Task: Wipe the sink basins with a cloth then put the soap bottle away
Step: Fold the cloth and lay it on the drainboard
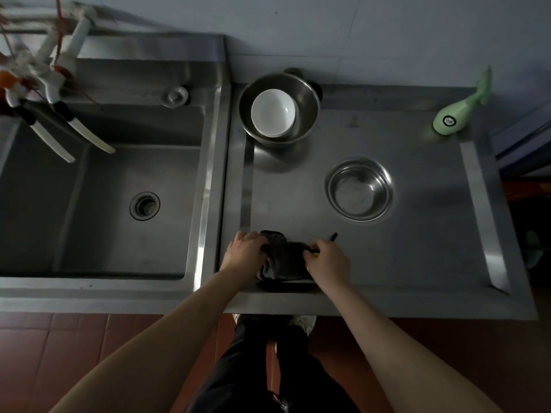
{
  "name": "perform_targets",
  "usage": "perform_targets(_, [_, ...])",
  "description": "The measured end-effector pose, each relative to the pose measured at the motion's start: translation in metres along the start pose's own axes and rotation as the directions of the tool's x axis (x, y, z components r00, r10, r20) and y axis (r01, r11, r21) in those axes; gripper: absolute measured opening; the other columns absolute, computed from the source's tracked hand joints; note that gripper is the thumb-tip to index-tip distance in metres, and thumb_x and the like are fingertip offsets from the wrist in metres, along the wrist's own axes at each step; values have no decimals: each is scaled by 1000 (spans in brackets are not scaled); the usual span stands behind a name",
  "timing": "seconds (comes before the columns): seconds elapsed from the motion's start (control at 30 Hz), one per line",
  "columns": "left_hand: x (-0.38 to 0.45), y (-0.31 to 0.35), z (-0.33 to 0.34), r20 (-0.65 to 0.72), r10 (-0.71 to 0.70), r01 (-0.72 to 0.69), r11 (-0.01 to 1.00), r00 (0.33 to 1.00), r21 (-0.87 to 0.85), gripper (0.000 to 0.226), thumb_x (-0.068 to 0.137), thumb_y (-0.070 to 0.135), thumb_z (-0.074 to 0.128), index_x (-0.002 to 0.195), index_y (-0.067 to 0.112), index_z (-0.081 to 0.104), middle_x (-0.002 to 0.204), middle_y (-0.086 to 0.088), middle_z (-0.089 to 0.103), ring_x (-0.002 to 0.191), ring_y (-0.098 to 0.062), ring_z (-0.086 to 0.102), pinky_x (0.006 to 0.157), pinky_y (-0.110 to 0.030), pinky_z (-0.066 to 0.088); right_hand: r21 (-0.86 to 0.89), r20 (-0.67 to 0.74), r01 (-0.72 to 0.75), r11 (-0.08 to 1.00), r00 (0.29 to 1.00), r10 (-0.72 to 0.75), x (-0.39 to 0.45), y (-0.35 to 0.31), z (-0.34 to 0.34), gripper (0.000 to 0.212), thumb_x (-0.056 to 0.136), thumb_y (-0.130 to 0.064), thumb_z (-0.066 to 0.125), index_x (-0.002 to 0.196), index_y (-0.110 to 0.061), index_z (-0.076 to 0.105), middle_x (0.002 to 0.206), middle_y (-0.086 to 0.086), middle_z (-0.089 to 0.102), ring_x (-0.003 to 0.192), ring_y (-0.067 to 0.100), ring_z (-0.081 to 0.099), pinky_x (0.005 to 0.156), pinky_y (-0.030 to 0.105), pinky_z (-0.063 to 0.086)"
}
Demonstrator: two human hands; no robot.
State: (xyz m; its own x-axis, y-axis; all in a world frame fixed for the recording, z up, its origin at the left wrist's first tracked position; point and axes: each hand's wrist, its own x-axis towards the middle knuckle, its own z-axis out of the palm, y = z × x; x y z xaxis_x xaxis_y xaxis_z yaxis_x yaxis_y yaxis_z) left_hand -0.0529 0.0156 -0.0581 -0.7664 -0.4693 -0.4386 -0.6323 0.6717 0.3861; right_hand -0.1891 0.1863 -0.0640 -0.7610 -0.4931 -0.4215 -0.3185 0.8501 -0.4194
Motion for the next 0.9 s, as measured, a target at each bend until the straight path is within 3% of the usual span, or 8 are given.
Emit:
perform_targets(0.2, [3, 12, -59, -227, 99, -103, 995, 969, -6, 22, 92, 26, 60, 113, 24, 67, 111, -1, 67, 121, -25, 51, 99, -42, 38, 271, -188, 190, 944, 972, -141, 10, -5, -40, 15, 95, -25, 65, 108, -17, 65, 106, 2, 59, 98, 20, 59, 90, 40, 52])
perform_targets(0.3, [3, 14, -83, -345, 174, -203, 978, 922, -50, 16, 94, 23, 60, 109, 23, 66, 104, 0, 64, 100, -25, 60, 88, -39, 45, 284, -313, 319, 904, 922, -227, 10, -13, -63, 12, 95, -17, 62, 107, -17, 62, 104, -2, 54, 94, 14, 55, 85, 23, 48])
perform_targets(0.37, [2, 13, -91, -442, 177, -225, 973, 879, -58, 16, 95, 22, 61, 111, 23, 66, 104, 0, 61, 95, -24, 59, 87, -39, 46, 245, -425, 422, 873, 856, -295, 9, -18, -76, 12, 93, -10, 61, 105, -12, 61, 102, 0, 53, 92, 15, 53, 81, 21, 44])
perform_targets(0.5, [-2, 9, -92, -618, 209, -263, 965, 758, 4, 22, 92, 18, 68, 113, 19, 69, 103, -5, 59, 93, -25, 57, 89, -39, 44, 47, -558, 607, 793, 674, -483, 12, -18, -85, 17, 88, 2, 59, 103, -4, 63, 104, 7, 60, 100, 25, 59, 89, 38, 50])
perform_targets(0.57, [-6, 3, -81, -591, 256, -274, 960, 765, 62, 25, 90, 16, 69, 115, 20, 70, 104, -5, 59, 97, -24, 55, 91, -40, 43, -59, -503, 602, 796, 671, -545, 11, -10, -79, 20, 88, 3, 61, 106, -5, 64, 111, 8, 62, 114, 27, 60, 98, 40, 49])
perform_targets(0.7, [-17, -8, -33, -361, 284, -228, 955, 888, 191, 28, 83, 21, 75, 111, 26, 74, 101, -2, 63, 96, -28, 62, 86, -42, 45, -123, -297, 490, 863, 811, -503, 5, 24, -43, 23, 88, 2, 63, 106, -12, 67, 118, 5, 64, 120, 28, 60, 99, 46, 51])
perform_targets(0.8, [-28, -6, 1, -105, 193, -165, 960, 976, 228, 27, 86, 29, 71, 113, 31, 74, 111, -2, 62, 106, -30, 60, 91, -42, 45, -158, -105, 399, 903, 903, -417, -1, 48, -14, 22, 90, -2, 63, 103, -17, 72, 126, 1, 66, 122, 28, 62, 100, 47, 52])
perform_targets(0.9, [-36, -1, 28, 47, 86, -95, 963, 995, 251, 35, 91, 32, 59, 125, 34, 67, 128, 1, 54, 121, -27, 48, 98, -40, 39, -84, 30, 318, 944, 948, -317, -10, 63, 4, 20, 95, -5, 61, 106, -18, 73, 139, 1, 61, 128, 24, 57, 106, 40, 49])
